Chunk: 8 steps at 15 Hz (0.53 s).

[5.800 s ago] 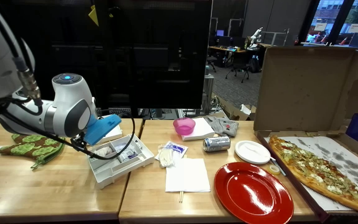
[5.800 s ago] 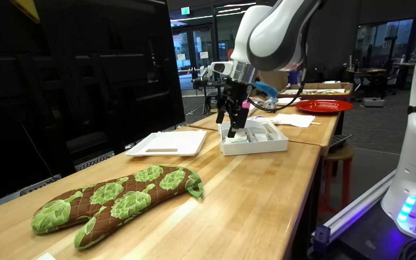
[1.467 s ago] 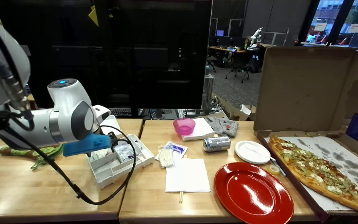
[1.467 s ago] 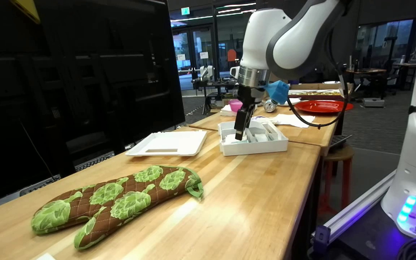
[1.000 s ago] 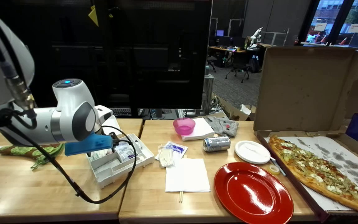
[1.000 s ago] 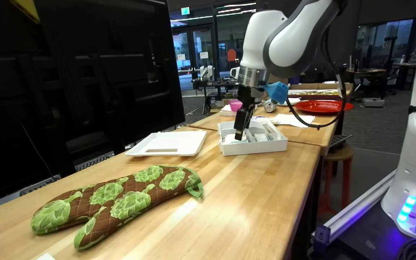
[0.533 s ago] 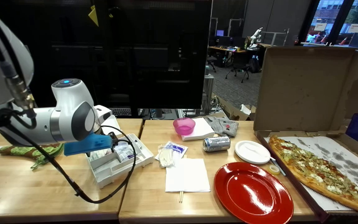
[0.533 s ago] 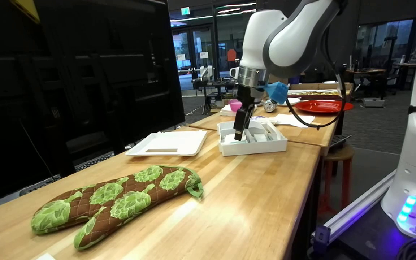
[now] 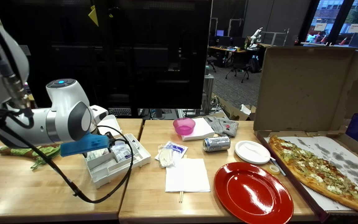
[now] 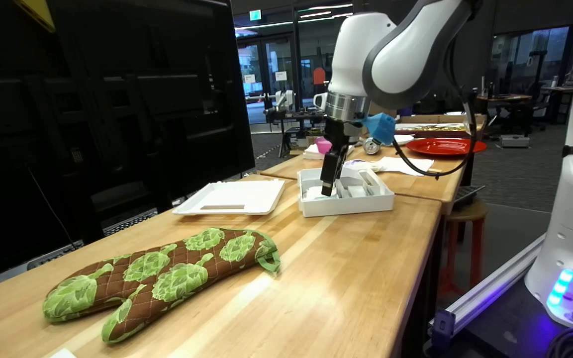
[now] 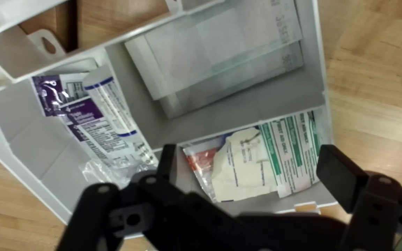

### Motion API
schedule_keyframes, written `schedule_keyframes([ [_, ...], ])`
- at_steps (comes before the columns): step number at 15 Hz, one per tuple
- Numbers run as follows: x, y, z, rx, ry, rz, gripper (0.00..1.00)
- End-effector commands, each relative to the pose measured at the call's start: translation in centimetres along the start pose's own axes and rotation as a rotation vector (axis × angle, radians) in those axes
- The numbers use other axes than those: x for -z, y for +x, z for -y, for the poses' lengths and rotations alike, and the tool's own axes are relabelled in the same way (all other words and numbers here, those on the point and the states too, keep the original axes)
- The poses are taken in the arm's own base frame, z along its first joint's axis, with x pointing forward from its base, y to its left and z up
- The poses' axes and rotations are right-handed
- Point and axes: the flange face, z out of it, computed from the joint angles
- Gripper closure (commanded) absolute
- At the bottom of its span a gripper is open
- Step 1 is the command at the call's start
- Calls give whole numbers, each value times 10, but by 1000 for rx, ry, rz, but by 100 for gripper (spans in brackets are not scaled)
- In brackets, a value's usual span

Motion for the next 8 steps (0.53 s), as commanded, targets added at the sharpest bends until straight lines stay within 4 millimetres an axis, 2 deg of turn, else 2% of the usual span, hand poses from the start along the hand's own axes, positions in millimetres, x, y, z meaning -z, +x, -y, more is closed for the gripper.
schedule_keyframes([
  [1,1,-2,12,11,-18,13,0],
  [8,6,-2,25,30,-67,9,0],
])
